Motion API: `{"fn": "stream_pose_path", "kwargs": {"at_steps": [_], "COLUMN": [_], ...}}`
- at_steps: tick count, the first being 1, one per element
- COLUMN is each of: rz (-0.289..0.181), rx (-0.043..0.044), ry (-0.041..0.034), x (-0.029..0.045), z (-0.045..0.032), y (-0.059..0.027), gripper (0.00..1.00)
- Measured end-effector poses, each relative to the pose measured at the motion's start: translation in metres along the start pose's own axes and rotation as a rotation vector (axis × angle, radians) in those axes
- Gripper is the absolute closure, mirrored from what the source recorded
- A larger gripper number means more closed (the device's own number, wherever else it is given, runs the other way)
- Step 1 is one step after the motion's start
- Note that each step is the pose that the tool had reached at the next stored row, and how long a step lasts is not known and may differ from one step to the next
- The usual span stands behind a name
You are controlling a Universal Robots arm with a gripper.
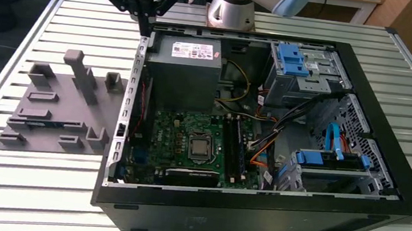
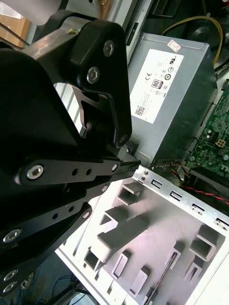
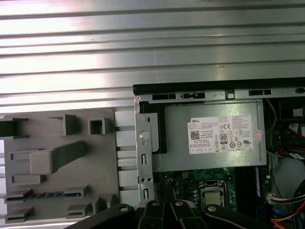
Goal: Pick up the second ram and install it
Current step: 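Reach for the second ram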
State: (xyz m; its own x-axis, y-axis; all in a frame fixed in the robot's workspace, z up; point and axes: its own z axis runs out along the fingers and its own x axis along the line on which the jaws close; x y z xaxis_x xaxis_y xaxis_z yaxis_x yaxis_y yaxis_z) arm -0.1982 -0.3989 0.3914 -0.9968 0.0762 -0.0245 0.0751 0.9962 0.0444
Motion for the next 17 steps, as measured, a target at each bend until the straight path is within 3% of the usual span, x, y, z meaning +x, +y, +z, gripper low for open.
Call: {"fn": "stream_pose_path", "kwargs": {"at_steps": [17], "rz": [0.000], "rx": [0.0000], "ry": [0.0000], "x": [0.0072], "z": [0.0003], "y": [-0.0006], "gripper": [0.87]}}
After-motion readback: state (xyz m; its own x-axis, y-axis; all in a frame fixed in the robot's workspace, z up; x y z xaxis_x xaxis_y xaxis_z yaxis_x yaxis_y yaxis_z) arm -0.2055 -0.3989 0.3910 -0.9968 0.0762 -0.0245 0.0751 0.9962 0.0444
